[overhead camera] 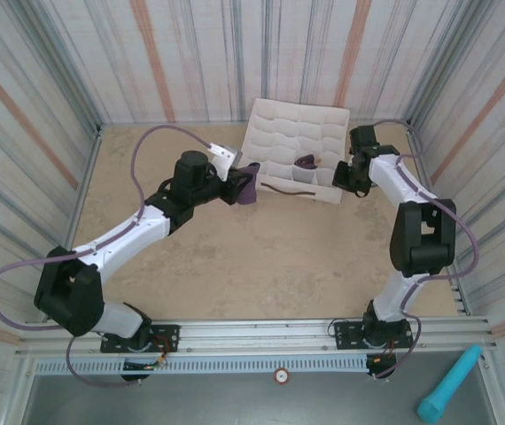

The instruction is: Roll the socks

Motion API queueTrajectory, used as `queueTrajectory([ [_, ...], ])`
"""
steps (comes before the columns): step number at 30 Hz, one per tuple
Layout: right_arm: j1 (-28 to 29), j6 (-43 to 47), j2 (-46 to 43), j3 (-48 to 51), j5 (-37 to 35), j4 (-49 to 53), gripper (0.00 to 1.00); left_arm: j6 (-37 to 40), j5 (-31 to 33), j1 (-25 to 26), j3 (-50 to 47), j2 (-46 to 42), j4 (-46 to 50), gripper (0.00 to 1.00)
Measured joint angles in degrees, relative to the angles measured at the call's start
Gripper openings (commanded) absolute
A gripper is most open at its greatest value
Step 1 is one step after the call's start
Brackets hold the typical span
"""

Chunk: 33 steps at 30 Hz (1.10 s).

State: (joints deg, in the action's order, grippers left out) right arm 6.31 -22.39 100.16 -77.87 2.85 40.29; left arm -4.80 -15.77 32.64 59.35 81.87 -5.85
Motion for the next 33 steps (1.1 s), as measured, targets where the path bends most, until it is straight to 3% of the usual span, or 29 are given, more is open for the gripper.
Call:
queueTrajectory([
  [8,2.7,4.7,-7.1,7.6,2.2,0.1,0.00,4.4,-1.2,0.0,3.4,4.7,-2.3,0.00],
  [20,1.2,9.6,-8.7,8.2,5.0,4.0,0.03,9.6,-3.8,0.0,2.8,10.9,-14.0,0.00],
  [29,-0.8,7.5,-8.7,8.2,9.6,4.4,0.52,12.8,-3.9,0.9,0.9,15.3,-21.7,0.00],
  [33,-1.1,6.6,-9.0,8.4,11.0,4.4,0.62,15.6,-2.4,2.5,0.9,18.1,-23.6,0.00],
])
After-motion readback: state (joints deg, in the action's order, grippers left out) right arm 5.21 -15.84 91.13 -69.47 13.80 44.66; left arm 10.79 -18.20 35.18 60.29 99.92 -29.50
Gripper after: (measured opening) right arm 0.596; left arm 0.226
